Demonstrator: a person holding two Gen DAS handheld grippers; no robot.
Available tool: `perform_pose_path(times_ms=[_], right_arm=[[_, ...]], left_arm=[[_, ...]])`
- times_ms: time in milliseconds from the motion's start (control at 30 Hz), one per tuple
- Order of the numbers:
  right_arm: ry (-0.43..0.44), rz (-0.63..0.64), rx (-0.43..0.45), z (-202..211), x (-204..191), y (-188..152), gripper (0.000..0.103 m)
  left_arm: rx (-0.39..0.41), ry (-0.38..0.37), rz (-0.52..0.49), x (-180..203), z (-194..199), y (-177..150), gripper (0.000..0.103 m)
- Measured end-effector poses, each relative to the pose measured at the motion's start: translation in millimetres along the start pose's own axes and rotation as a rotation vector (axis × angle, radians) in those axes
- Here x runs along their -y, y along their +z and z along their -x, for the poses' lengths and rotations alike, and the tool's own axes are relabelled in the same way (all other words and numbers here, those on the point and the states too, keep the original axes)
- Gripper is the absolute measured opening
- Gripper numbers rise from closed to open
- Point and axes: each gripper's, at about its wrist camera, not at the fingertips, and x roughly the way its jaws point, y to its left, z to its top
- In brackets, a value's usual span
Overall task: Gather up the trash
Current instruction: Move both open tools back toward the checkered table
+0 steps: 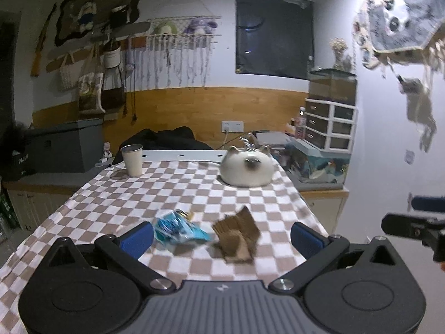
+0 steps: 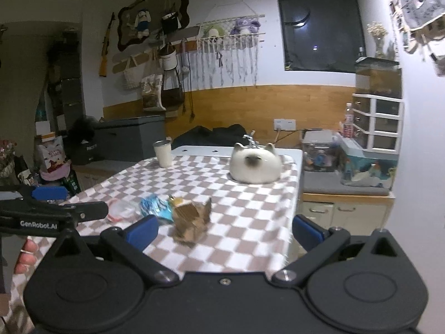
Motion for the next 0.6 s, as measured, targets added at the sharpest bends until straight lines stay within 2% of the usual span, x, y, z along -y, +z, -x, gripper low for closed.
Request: perform_pose_path(times_ms=[167, 333, 600], right_arm=[[0.014, -0.003, -0.023, -48.9, -12.2, 13.5, 0.103], [0.003, -0.023, -0.045, -97.4, -16.4, 19.1, 0.103], [-0.005, -0.085, -0.094, -167.5, -18.7, 3.0, 0.103]], left_arm=[[-0.006, 0.004, 0.04, -28.3, -47.4, 13.1, 0.103], [-0.026, -0.029, 0.112, -41.5, -101.1, 17.0, 0.103], [-0.071, -0.069, 0.246, -47.0, -174.6, -1.8, 0.103]])
